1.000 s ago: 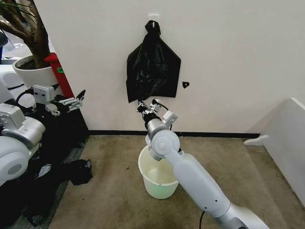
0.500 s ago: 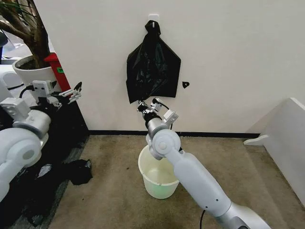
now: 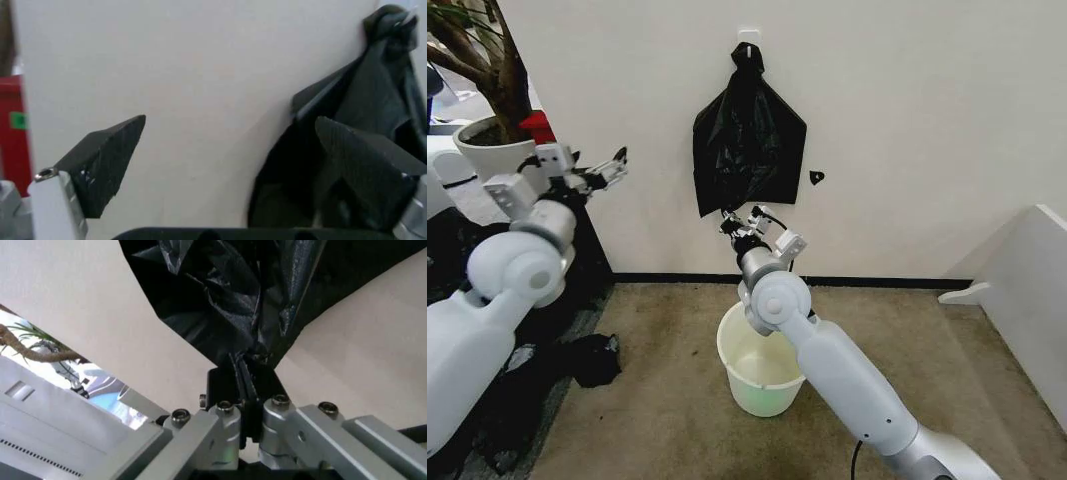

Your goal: Place the garbage bag over the trash bin.

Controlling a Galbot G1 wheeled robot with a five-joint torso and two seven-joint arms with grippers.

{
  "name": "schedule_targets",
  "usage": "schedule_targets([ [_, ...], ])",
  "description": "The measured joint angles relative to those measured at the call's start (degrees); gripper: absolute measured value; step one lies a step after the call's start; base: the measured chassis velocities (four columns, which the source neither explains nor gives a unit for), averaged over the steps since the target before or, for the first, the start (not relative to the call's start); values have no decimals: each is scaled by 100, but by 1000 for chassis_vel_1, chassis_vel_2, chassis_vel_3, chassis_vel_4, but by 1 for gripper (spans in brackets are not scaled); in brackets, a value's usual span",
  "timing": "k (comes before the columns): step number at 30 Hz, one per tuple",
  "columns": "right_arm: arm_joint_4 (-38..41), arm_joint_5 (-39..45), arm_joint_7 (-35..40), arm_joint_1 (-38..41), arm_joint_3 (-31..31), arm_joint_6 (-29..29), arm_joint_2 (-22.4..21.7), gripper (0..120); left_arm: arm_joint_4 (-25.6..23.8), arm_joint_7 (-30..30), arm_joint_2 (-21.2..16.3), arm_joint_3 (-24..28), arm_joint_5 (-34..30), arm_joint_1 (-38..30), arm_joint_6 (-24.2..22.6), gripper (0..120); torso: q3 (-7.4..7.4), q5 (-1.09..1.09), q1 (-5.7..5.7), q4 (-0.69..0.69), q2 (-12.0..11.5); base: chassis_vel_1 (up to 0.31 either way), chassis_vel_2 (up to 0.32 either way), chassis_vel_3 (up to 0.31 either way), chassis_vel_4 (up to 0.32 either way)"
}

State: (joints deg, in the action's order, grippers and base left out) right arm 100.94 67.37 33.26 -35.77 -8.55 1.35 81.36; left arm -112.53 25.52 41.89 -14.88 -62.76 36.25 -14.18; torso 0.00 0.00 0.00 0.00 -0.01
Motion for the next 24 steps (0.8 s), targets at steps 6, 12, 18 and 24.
schedule_targets([
  [6,-19,5,-4,2,13,-1,18,0,259,114,357,582,-4,-782,-111,100,0,1,0,0,0,0,0,0,0],
  [12,-17,29,-12,1,30,-3,5,0,588,258,816,1336,-10,-1782,-253,100,0,1,0,0,0,0,0,0,0],
  [18,-8,40,-18,1,39,-3,-4,0,845,371,1173,1918,-14,-2564,-359,100,0,2,0,0,0,0,0,0,0],
  [24,12,44,-20,-17,39,-3,-7,0,1074,469,1501,2448,-19,-3280,-460,100,-1,5,0,-3,1,0,0,0,0],
])
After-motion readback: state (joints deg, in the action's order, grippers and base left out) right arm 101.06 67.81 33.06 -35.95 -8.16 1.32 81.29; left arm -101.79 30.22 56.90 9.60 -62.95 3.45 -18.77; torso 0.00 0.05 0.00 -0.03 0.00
